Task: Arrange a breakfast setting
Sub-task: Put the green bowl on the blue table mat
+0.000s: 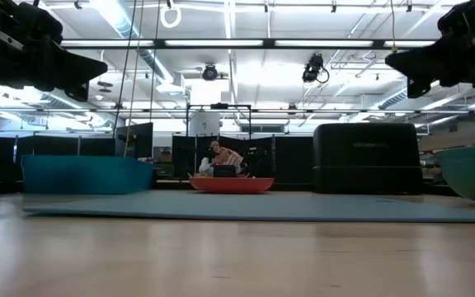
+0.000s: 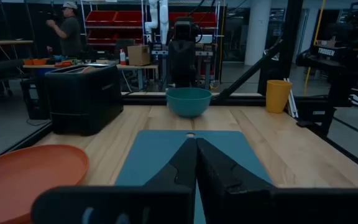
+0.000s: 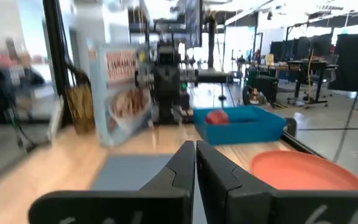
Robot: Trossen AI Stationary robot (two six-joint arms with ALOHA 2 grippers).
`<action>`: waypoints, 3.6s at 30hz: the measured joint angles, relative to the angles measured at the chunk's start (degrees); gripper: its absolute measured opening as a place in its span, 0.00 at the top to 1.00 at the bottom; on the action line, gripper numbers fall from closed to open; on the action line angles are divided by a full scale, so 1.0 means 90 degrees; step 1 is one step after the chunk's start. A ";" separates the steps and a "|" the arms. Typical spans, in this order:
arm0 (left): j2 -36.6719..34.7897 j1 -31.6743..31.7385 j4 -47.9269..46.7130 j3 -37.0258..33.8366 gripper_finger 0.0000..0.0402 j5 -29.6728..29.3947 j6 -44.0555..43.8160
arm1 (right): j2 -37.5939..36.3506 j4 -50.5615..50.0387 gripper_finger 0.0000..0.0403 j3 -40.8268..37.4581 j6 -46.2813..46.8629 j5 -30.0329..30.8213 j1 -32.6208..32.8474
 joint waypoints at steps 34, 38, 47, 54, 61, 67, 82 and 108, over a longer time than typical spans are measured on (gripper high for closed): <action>0.0000 -0.0002 0.0001 -0.0002 0.97 0.0000 0.0000 | 0.6602 -0.8398 0.98 0.6466 0.6256 0.0395 0.1710; 0.0000 0.0000 0.0002 -0.0001 0.97 0.0000 0.0000 | 0.6928 -0.8657 0.94 0.6447 0.7467 0.0099 0.2095; 0.0000 -0.0001 0.0002 0.0001 0.97 0.0000 0.0000 | 0.7518 -0.8347 0.65 0.5636 0.8568 -0.0199 0.2354; 0.0000 0.0001 0.0002 -0.0002 0.97 0.0000 0.0000 | 0.8023 -0.7841 0.56 0.5146 0.8820 -0.0022 0.2382; 0.0000 0.0000 0.0002 -0.0002 0.97 0.0000 0.0000 | 0.8402 -0.7917 0.61 0.5143 0.8868 0.0137 0.2382; 0.0000 -0.0001 0.0002 -0.0001 0.97 0.0000 0.0000 | 0.8726 -0.7880 0.68 0.5143 0.8877 -0.0076 0.2381; 0.0000 0.0000 0.0002 0.0000 0.97 0.0000 0.0000 | 0.8388 -0.8108 0.96 0.5525 0.8494 0.0233 0.2375; 0.0000 0.0000 0.0001 0.0000 0.97 0.0000 0.0000 | 1.1825 -0.6753 0.96 0.9745 -0.1413 0.0023 0.1398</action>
